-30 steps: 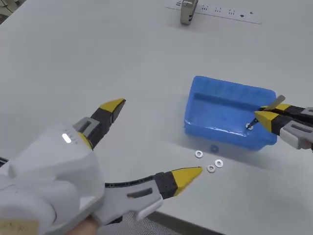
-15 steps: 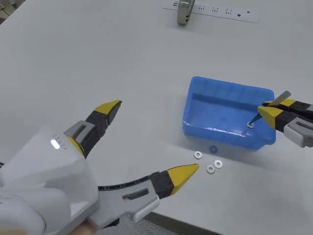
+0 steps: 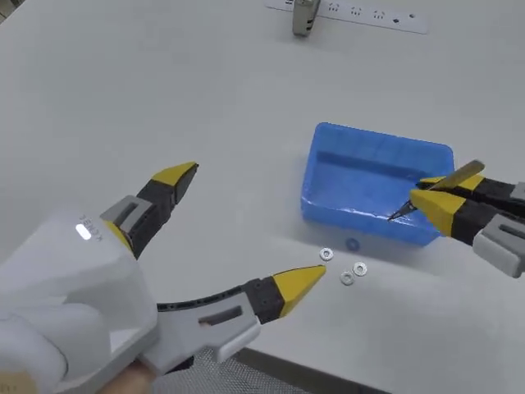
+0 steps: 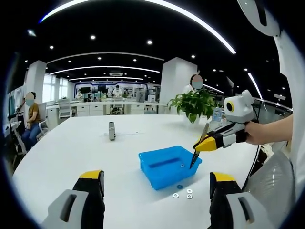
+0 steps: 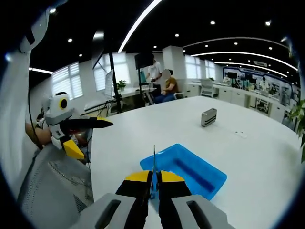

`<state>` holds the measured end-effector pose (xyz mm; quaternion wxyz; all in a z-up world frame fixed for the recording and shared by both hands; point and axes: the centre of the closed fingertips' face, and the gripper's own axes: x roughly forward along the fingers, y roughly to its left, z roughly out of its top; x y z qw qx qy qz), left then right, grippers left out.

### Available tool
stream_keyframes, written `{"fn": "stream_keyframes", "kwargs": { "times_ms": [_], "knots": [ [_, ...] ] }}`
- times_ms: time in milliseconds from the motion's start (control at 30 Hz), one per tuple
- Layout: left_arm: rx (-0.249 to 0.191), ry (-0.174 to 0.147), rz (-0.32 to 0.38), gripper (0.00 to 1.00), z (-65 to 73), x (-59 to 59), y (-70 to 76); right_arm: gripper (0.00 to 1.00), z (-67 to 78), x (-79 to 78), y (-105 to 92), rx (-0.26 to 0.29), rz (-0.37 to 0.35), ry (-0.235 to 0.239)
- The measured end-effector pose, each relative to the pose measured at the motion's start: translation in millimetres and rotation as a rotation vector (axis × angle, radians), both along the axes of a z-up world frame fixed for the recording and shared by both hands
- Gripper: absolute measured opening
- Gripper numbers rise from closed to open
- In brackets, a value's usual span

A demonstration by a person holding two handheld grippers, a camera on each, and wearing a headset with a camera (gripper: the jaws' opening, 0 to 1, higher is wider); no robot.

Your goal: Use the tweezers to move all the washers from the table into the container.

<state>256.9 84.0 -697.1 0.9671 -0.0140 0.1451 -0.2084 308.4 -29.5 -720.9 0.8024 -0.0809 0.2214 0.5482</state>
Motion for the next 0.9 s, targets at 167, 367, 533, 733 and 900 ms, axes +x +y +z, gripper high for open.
{"fn": "stream_keyframes", "kwargs": {
  "times_ms": [167, 367, 533, 733, 900],
  "knots": [
    [-0.002, 0.003, -0.001, 0.92, -0.5, -0.2, -0.1, 0.02, -24.7, -15.0, 8.5, -0.013, 0.041, 0.066],
    [-0.005, 0.002, 0.006, 0.92, -0.2, -0.2, 1.6, 0.02, -43.2, -23.4, 10.3, -0.049, 0.073, 0.091],
    [-0.006, 0.003, 0.002, 0.92, -0.4, -0.8, 1.0, 0.03, -47.2, -26.5, 10.4, -0.055, 0.084, 0.104],
    [-0.001, 0.004, 0.005, 0.92, -0.9, -1.0, 1.4, 0.03, -49.1, -30.2, 13.1, -0.073, 0.107, 0.091],
    [-0.005, 0.004, 0.004, 0.92, -0.9, -0.9, 1.5, 0.03, -48.9, -32.1, 12.2, -0.096, 0.123, 0.075]
  ]
}}
